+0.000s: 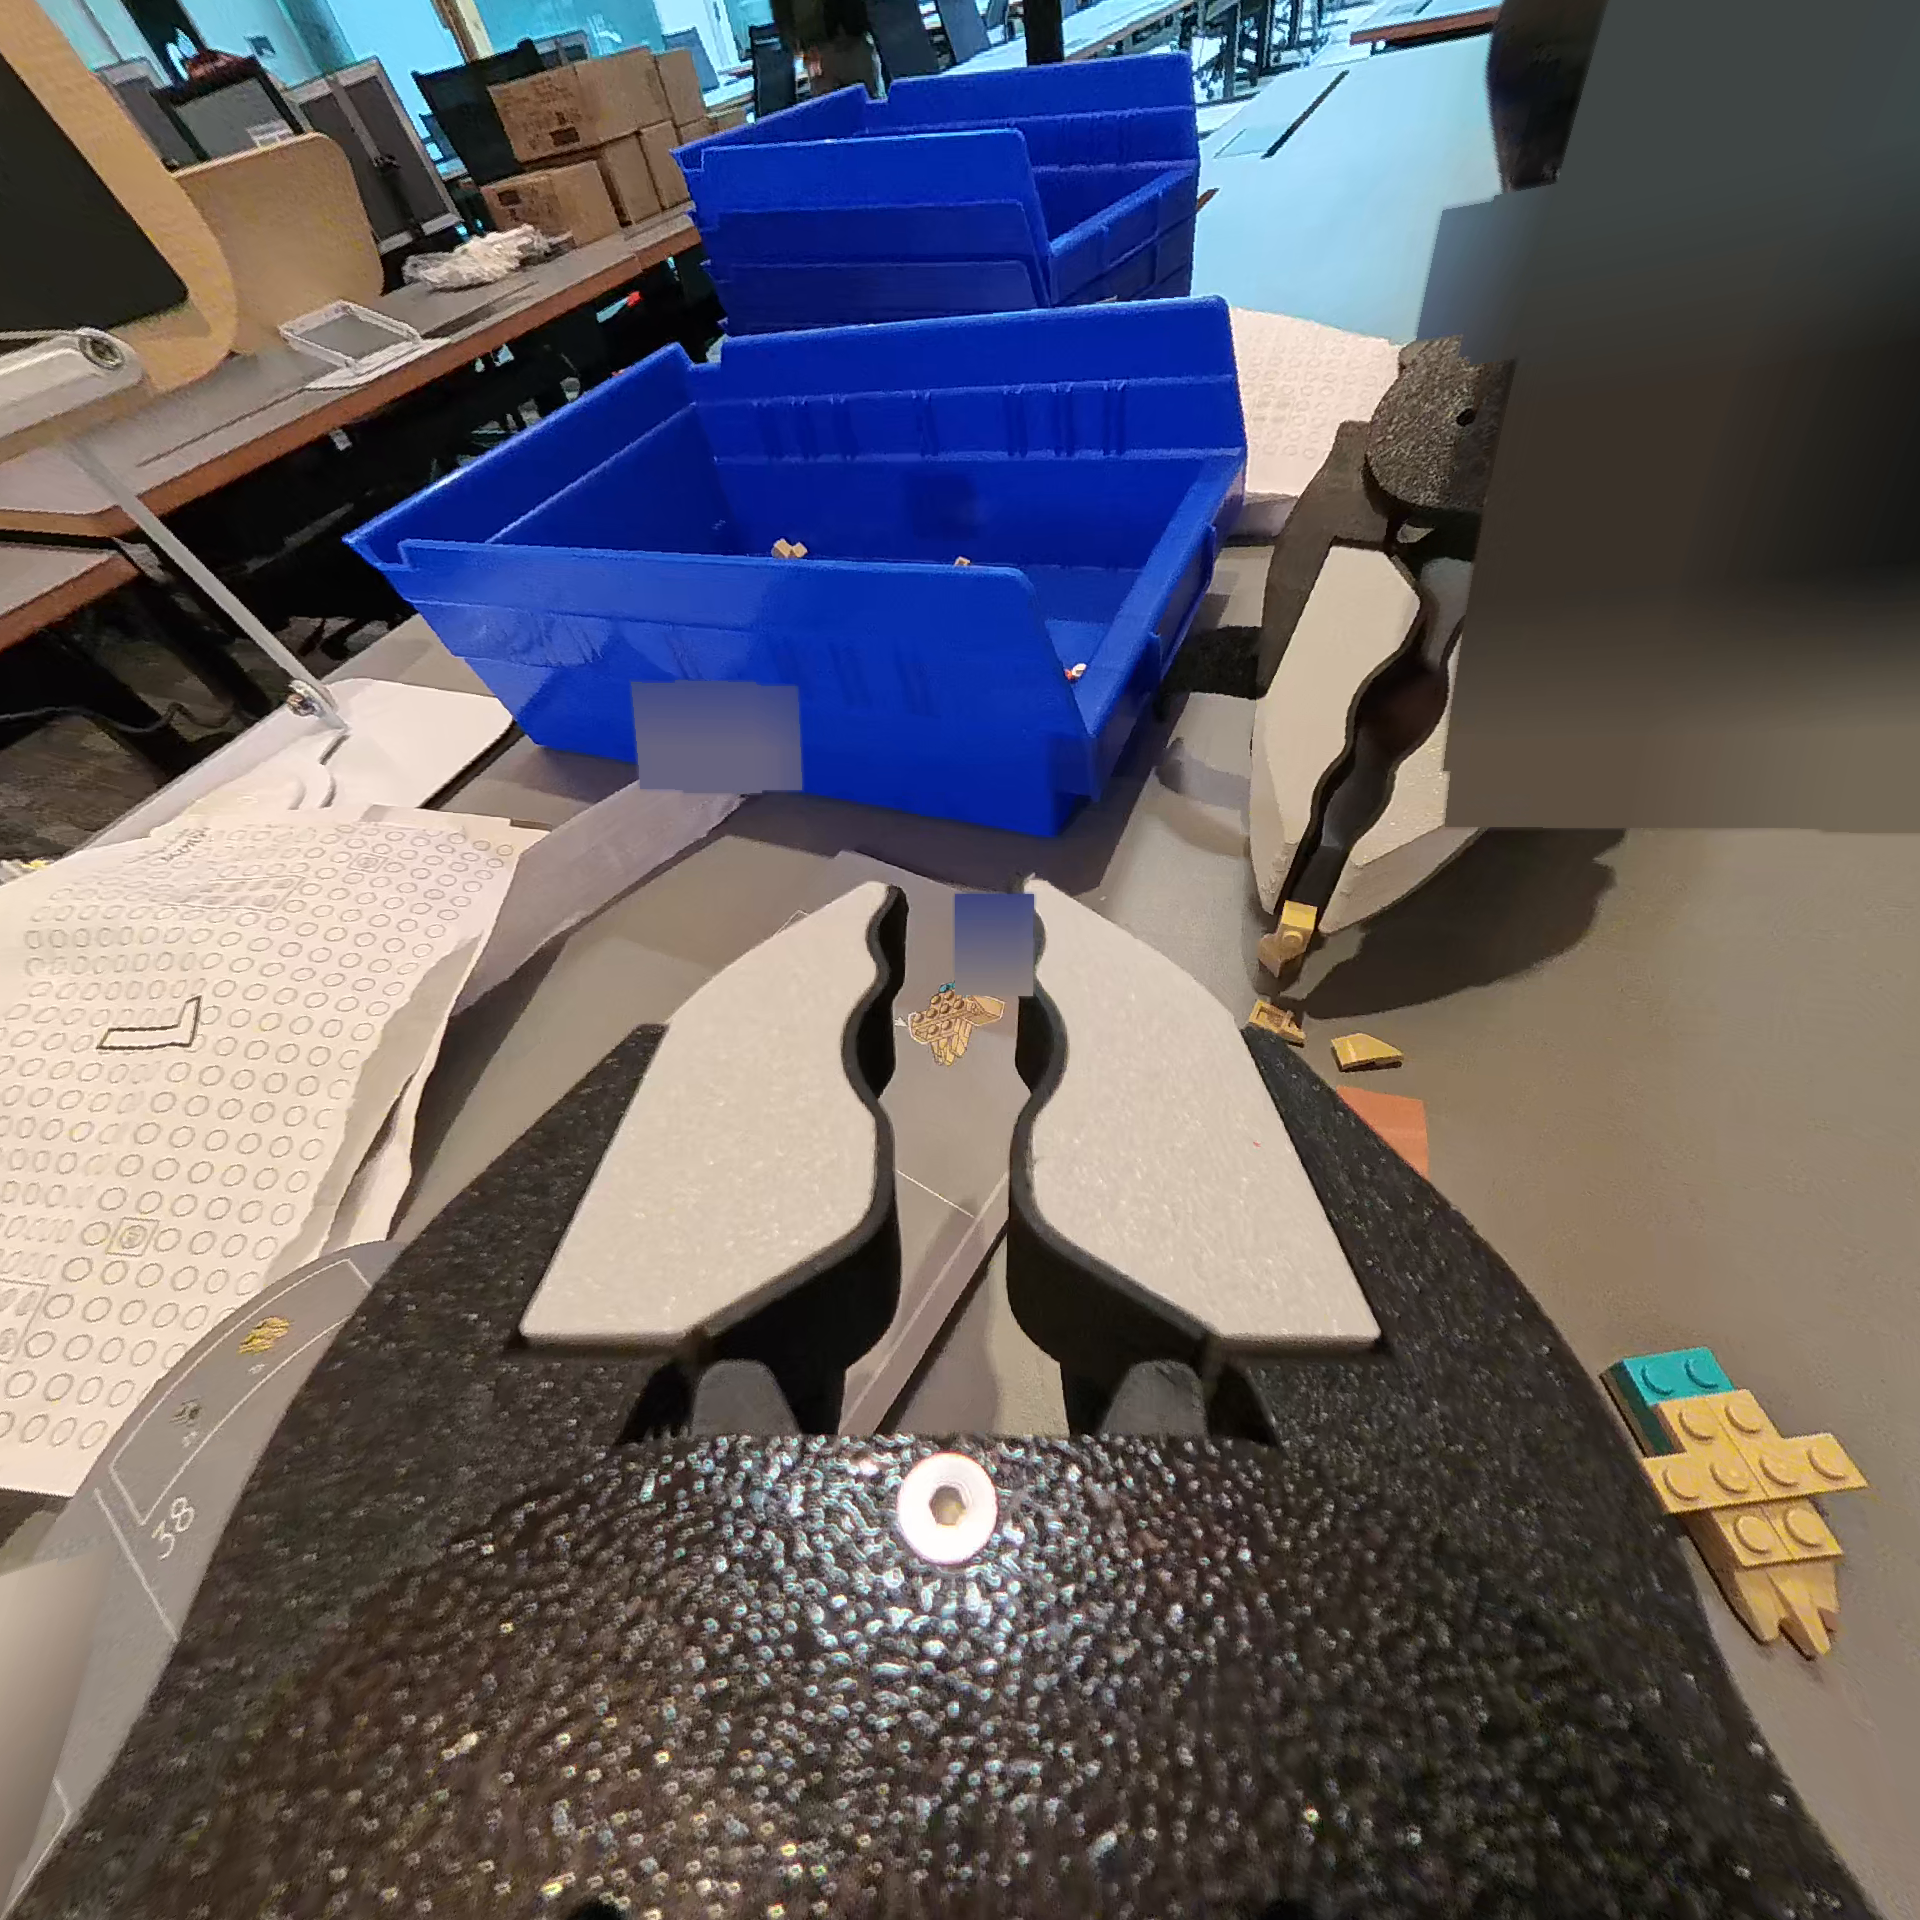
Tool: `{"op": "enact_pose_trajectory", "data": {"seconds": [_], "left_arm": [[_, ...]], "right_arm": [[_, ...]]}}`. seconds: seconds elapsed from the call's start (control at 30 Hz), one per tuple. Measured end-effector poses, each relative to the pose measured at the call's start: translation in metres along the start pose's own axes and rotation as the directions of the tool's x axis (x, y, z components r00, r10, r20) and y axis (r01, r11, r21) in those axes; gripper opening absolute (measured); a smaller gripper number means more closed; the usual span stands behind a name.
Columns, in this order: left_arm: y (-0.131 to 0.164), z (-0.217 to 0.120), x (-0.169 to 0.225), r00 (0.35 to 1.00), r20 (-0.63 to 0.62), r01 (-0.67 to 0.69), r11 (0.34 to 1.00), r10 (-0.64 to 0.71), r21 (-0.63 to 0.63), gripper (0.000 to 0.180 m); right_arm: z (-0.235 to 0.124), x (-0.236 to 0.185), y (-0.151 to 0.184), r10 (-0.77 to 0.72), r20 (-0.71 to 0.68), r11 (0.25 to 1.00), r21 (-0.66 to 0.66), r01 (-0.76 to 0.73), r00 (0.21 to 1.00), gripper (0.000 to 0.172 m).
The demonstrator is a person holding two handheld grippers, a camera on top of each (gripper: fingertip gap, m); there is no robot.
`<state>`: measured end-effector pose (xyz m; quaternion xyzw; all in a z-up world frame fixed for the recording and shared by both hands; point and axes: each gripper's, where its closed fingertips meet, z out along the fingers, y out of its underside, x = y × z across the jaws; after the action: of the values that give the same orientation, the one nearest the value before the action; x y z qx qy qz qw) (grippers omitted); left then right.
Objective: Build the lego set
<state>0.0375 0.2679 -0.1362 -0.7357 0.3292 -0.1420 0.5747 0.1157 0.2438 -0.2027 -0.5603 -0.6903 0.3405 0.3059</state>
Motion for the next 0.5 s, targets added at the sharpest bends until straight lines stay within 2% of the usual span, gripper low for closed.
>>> {"op": "enact_pose_trajectory", "data": {"seconds": [0.23, 0.5], "left_arm": [[0.000, 0.000, 0.002, 1.000, -0.005, -0.008, 1.000, 0.007, -0.009, 0.018], [0.001, 0.000, 0.003, 1.000, -0.007, -0.018, 1.000, 0.017, -0.017, 0.018]], "right_arm": [[0.005, -0.001, 0.019, 0.045, -0.008, 0.990, -0.135, -0.046, 0.999, 0.008], [0.005, -0.008, 0.019, 0.025, 0.024, 0.989, -0.146, -0.021, 0.999, 0.009]]}}
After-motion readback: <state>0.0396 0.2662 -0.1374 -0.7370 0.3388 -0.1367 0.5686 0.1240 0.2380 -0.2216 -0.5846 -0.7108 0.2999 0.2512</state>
